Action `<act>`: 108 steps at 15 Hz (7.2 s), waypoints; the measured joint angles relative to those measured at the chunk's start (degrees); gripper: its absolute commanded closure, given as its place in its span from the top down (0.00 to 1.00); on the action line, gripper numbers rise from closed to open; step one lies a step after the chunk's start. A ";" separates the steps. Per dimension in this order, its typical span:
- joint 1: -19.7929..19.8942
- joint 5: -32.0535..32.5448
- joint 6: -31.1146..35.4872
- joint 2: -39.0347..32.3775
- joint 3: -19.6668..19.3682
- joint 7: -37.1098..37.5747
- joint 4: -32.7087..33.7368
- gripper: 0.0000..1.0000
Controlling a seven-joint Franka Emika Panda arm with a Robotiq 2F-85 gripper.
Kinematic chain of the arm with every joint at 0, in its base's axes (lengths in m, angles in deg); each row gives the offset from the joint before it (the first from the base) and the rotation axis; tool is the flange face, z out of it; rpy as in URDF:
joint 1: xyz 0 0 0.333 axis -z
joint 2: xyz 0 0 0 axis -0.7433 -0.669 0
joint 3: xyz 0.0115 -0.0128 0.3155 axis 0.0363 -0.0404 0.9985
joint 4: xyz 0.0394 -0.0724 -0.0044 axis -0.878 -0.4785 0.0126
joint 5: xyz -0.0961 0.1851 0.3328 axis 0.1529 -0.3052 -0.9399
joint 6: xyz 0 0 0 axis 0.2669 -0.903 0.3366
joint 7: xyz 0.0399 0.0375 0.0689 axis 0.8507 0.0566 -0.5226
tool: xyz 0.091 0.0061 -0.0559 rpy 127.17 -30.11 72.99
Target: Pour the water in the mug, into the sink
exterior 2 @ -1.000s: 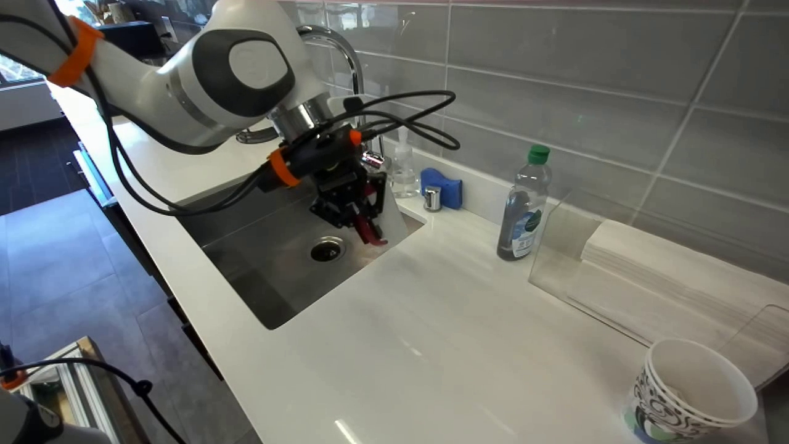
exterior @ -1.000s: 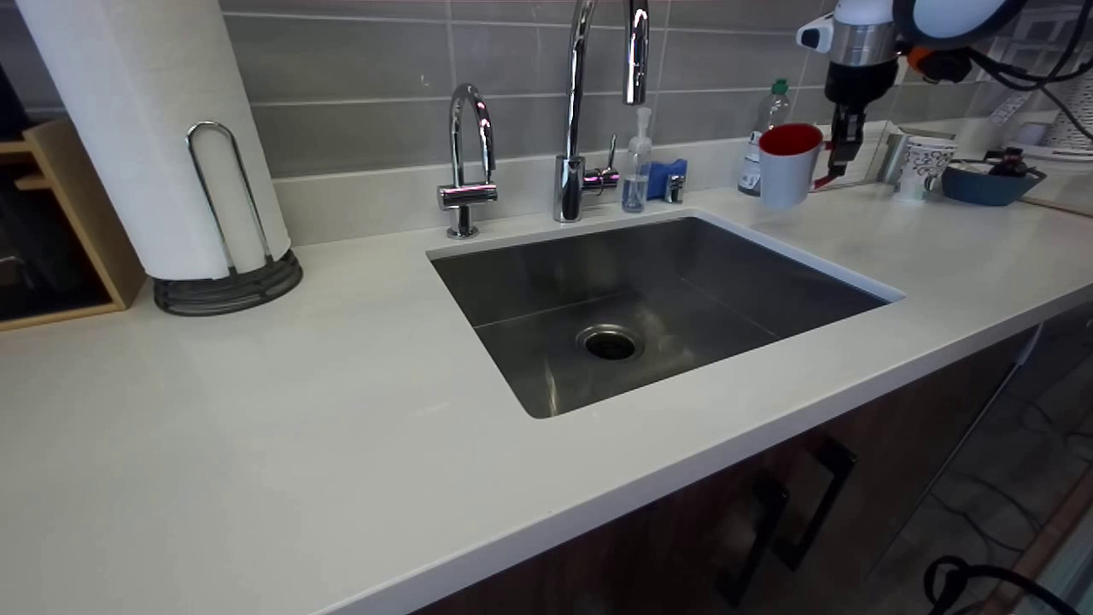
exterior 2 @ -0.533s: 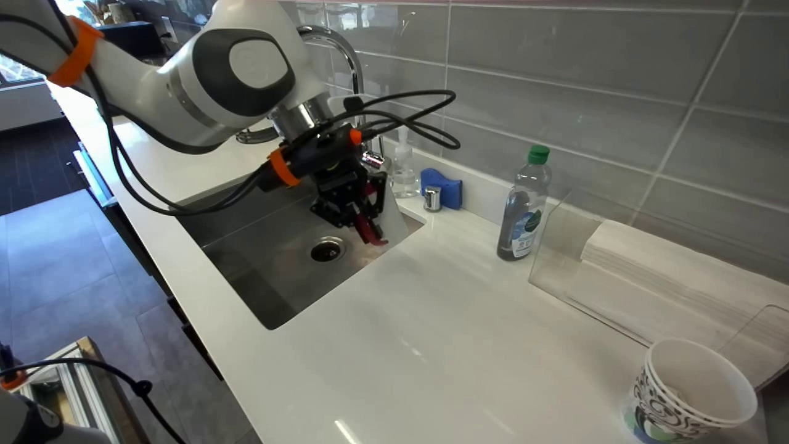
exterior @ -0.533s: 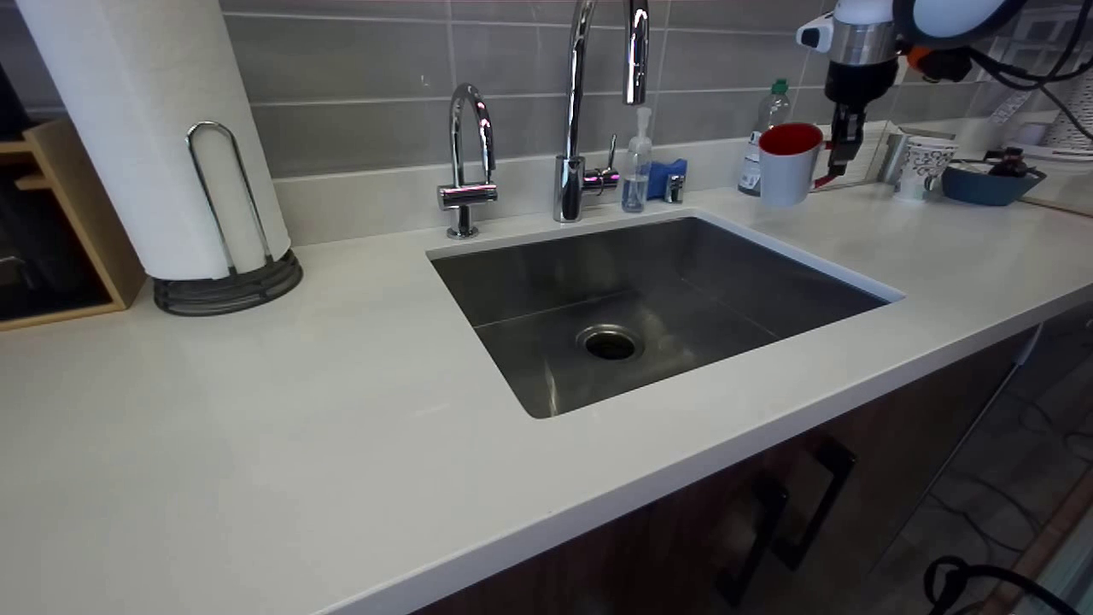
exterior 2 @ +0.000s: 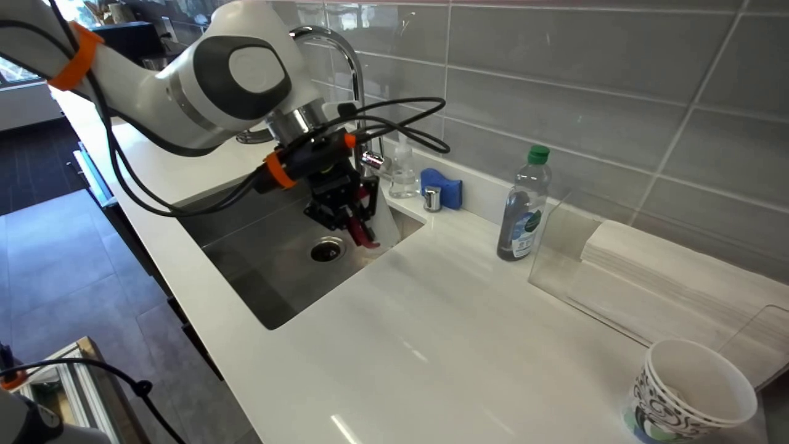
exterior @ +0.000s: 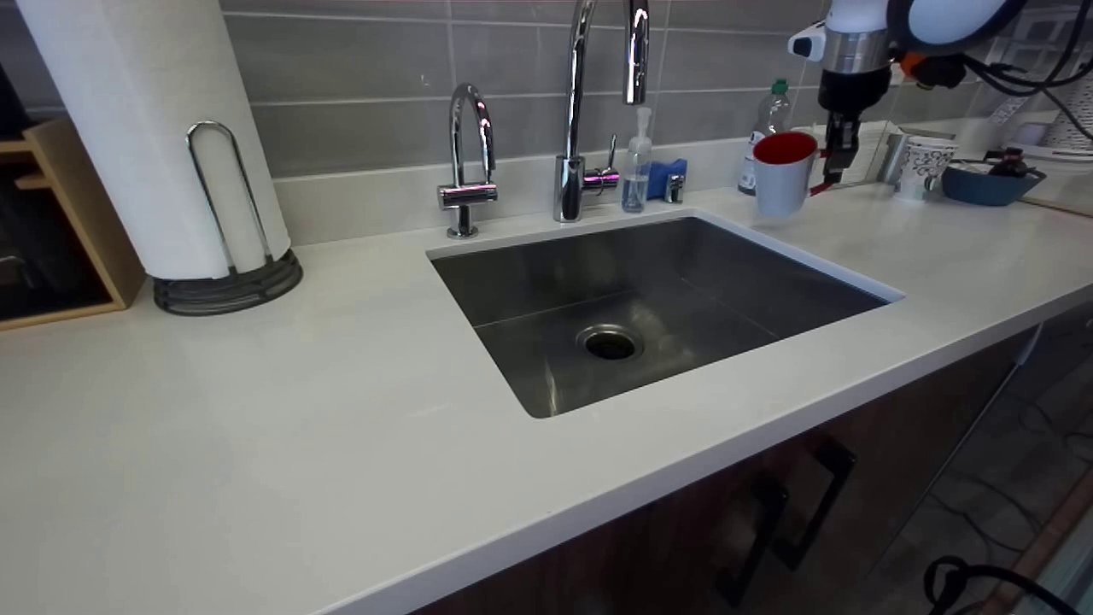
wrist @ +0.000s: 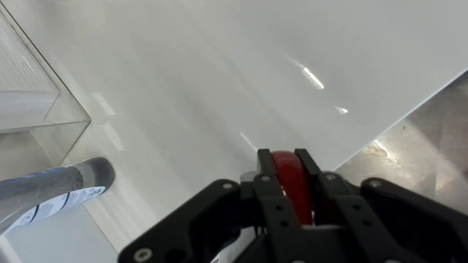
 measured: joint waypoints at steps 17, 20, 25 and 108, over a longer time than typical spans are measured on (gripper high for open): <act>-6.12 15.31 -15.84 -0.13 6.47 17.09 1.32 0.05; -7.12 17.95 -19.14 -0.21 7.30 20.18 1.75 0.05; -8.67 21.24 -25.42 -1.24 8.74 24.70 3.08 0.05; -14.59 26.97 -49.78 -10.69 15.37 36.99 11.92 0.05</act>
